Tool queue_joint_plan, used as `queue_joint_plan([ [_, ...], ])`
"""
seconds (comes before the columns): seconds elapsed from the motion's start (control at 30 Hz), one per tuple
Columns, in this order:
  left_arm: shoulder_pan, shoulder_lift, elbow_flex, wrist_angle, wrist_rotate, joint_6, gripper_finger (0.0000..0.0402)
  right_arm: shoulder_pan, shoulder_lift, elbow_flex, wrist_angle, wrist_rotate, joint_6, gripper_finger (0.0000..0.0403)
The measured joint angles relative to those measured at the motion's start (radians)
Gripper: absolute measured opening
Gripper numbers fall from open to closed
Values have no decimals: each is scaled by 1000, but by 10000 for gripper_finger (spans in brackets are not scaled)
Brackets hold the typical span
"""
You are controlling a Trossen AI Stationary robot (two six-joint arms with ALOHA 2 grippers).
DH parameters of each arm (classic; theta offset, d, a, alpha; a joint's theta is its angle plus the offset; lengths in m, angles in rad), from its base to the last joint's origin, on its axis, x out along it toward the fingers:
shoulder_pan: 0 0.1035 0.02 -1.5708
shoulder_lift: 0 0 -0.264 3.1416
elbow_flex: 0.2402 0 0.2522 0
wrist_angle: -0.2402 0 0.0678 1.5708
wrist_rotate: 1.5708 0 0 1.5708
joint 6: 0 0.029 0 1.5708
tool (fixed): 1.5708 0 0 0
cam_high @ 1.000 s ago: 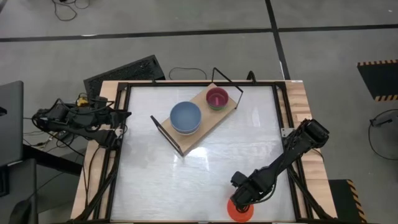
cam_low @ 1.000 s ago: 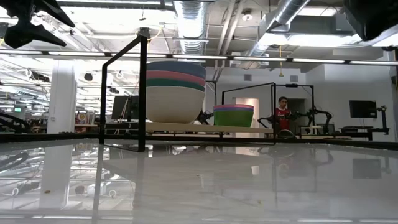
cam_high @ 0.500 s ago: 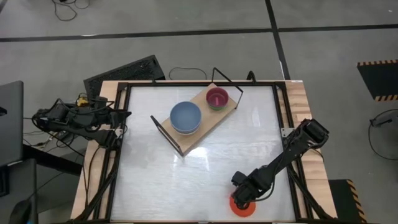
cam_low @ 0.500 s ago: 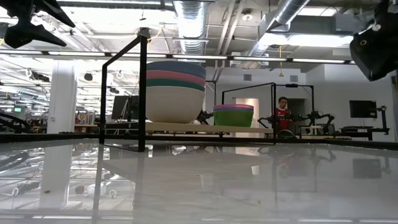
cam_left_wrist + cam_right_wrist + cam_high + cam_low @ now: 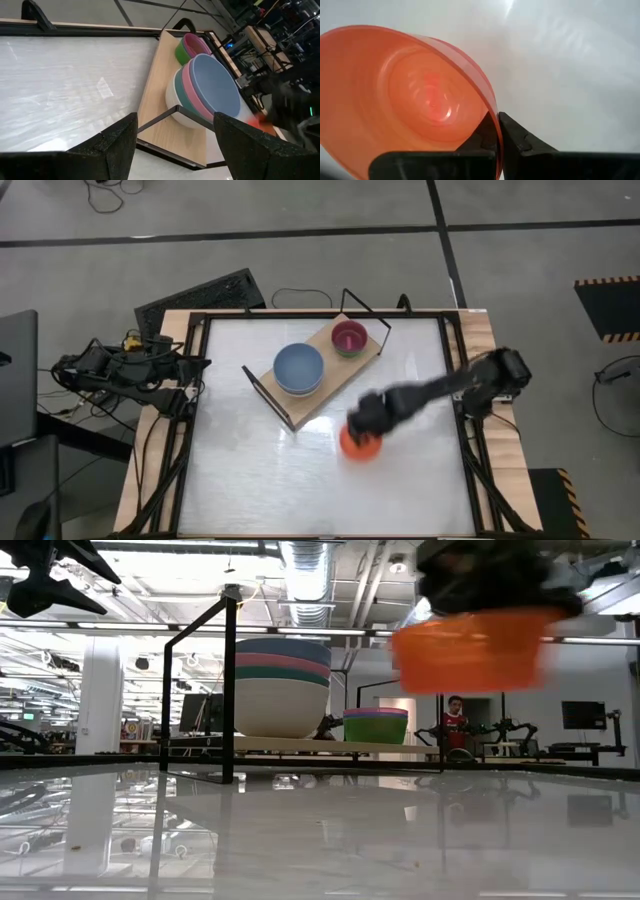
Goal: Place and stack bowls onto a shelf
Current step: Stack the orange bowl on top of the light pink bowl on the shelf
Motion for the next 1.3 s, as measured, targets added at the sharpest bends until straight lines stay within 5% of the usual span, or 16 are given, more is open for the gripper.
queue_joint_plan([
  [0.1,0,0,0,0,-1,0,245,-158,-57,41,-87,116,-93,22],
  [0.23,0,0,0,0,-13,0,245,-389,-123,46,-85,137,-197,22],
  [0.43,0,0,0,0,-38,0,245,-617,-140,46,73,168,-128,22],
  [0.7,0,0,0,0,-40,0,245,-654,-76,47,335,145,79,22],
  [1.0,0,0,0,-3,-36,0,245,-655,-8,46,275,199,301,22],
  [1.3,0,0,0,-4,-19,5,245,-677,-9,46,202,205,311,22],
])
